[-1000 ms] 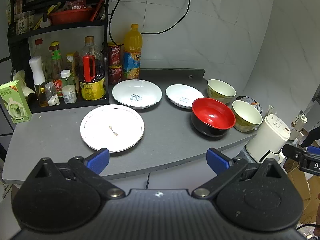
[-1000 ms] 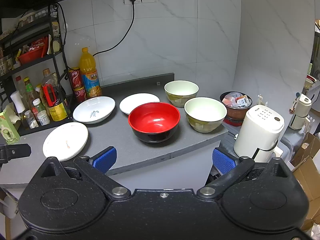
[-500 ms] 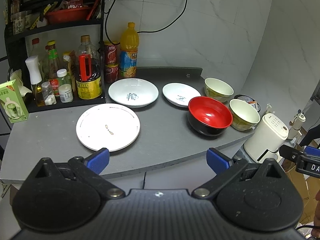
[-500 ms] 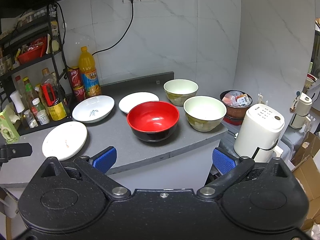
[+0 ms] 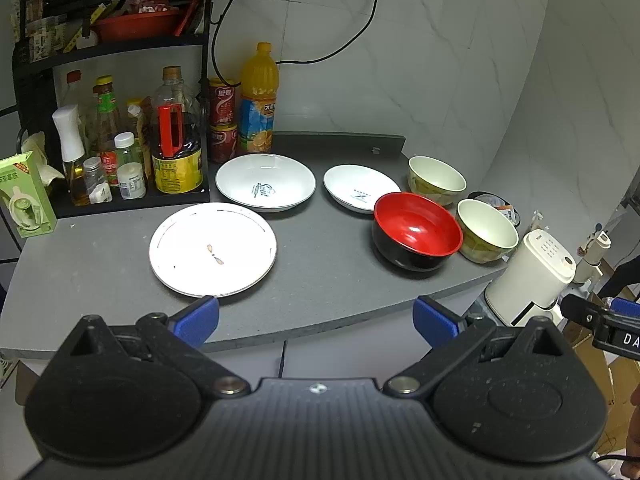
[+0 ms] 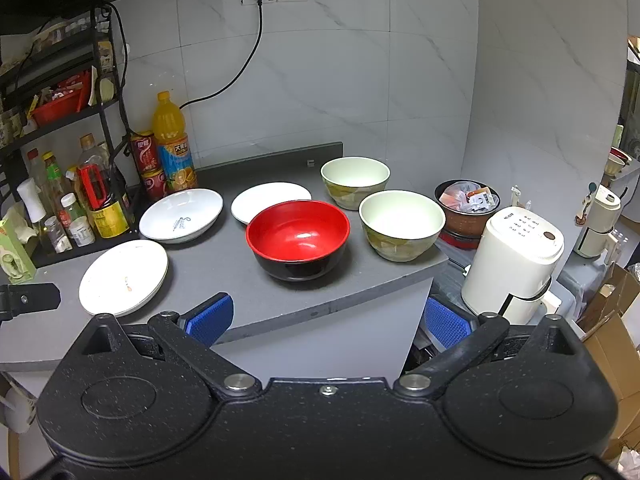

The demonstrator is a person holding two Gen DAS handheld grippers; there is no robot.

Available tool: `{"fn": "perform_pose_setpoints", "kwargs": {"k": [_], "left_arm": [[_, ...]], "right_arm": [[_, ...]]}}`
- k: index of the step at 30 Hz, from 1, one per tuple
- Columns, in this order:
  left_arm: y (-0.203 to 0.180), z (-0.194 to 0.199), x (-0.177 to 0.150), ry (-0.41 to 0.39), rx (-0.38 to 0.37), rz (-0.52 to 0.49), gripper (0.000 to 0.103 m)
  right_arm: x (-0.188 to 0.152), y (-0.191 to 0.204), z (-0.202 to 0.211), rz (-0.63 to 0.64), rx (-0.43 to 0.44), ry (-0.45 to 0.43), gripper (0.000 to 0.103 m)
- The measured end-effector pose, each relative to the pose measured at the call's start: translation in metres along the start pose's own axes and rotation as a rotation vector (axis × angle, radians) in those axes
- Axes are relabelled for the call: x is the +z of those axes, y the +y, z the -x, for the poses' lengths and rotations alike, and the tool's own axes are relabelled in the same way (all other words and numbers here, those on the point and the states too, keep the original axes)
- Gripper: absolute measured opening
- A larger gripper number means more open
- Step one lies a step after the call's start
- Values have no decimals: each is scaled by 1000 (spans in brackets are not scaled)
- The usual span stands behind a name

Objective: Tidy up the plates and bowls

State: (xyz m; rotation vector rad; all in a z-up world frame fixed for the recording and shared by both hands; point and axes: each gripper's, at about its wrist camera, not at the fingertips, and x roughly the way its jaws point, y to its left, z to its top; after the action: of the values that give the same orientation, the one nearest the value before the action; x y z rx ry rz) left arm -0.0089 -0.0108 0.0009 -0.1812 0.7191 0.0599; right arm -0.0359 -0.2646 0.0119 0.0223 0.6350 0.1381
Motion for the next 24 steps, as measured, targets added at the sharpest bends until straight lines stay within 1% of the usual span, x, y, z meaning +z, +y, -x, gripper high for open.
{"fn": "perform_pose_setpoints", "kwargs": {"k": [4,12,24], "left_arm": [[-3,2,1,2,9,6,102],[-8,10,0,-18,22,0,102],[-10,10,1,-11,26,-2,102]], "right_arm": [[1,-2,0,0,8,0,103],[1,-6,4,0,15,-15,103],[0,-5,4,9,23,-13,103]]}}
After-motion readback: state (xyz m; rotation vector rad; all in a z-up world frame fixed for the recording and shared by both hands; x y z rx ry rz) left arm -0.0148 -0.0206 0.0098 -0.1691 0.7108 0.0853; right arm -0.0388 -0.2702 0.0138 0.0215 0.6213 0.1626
